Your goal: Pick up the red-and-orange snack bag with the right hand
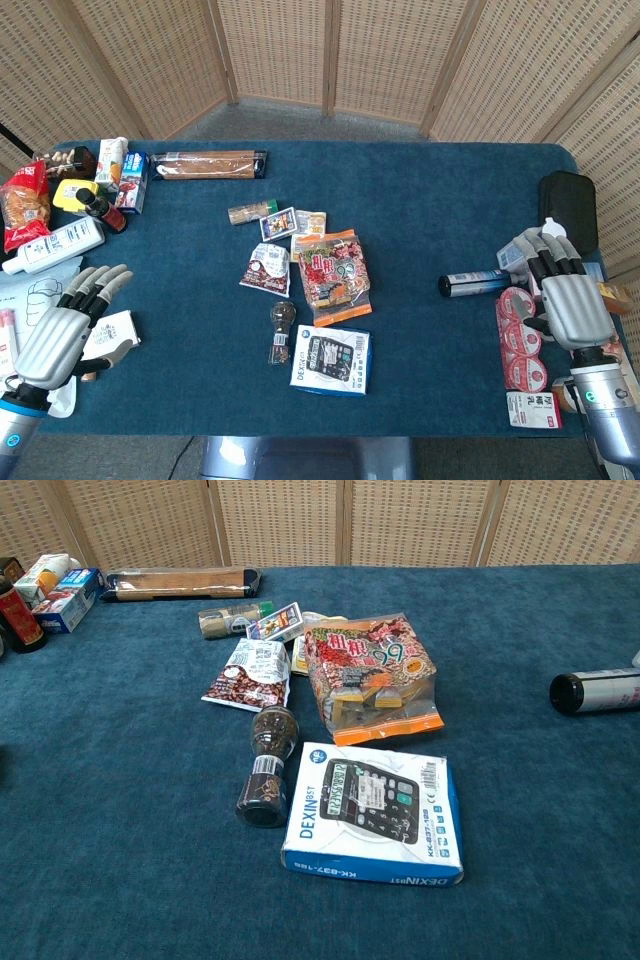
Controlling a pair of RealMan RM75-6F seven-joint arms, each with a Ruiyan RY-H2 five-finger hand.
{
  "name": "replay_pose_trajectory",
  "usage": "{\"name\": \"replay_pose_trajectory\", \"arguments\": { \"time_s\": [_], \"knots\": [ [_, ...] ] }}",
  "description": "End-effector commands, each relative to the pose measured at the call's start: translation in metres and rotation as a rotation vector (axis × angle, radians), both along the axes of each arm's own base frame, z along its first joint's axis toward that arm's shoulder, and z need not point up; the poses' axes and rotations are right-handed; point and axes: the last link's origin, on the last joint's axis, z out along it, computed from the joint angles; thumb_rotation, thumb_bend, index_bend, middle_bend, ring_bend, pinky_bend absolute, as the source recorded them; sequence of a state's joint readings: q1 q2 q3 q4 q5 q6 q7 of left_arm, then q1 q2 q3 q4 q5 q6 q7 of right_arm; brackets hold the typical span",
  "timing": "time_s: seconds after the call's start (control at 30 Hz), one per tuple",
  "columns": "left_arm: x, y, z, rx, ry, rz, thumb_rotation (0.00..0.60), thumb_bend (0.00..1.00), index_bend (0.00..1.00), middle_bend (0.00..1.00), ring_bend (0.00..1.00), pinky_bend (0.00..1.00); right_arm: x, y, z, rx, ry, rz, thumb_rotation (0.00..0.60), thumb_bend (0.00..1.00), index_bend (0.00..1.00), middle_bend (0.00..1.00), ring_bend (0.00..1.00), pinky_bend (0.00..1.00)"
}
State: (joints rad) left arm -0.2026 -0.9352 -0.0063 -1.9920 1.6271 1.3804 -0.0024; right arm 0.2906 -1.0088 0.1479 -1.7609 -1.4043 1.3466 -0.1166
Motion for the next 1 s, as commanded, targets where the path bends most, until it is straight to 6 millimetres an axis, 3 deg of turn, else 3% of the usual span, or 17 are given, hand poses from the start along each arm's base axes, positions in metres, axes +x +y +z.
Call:
{"name": "replay_pose_trajectory", "arguments": {
  "time_s": [0.03, 0.27, 0.53, 0.83, 1.0],
  "knots": [
    [0.000, 0.001, -0.001, -0.002, 0.001, -0.001, 0.600, 0.34, 0.00, 0.00, 0.00, 0.00, 0.000, 0.000, -0.001, 0.003, -0.001, -0.001, 0.598, 0.40, 0.00, 0.00, 0.00, 0.00],
    [0.001, 0.000, -0.001, 0.000, 0.001, -0.004, 0.600, 0.35, 0.00, 0.00, 0.00, 0.00, 0.004, -0.001, -0.007, 0.033, -0.003, 0.022, 0.600, 0.40, 0.00, 0.00, 0.00, 0.00],
    [-0.001, 0.003, 0.000, -0.004, 0.001, -0.005, 0.600, 0.34, 0.00, 0.00, 0.00, 0.00, 0.029, -0.013, -0.020, 0.108, 0.003, 0.093, 0.598, 0.40, 0.00, 0.00, 0.00, 0.00],
    [-0.007, 0.003, 0.002, 0.000, 0.010, 0.011, 0.600, 0.35, 0.00, 0.00, 0.00, 0.00, 0.081, -0.058, -0.064, 0.294, 0.055, 0.235, 0.600, 0.39, 0.00, 0.00, 0.00, 0.00],
    [-0.013, 0.003, 0.003, -0.001, 0.011, 0.031, 0.600, 0.34, 0.00, 0.00, 0.00, 0.00, 0.099, -0.076, -0.092, 0.374, 0.110, 0.256, 0.582, 0.39, 0.00, 0.00, 0.00, 0.00]
  ]
}}
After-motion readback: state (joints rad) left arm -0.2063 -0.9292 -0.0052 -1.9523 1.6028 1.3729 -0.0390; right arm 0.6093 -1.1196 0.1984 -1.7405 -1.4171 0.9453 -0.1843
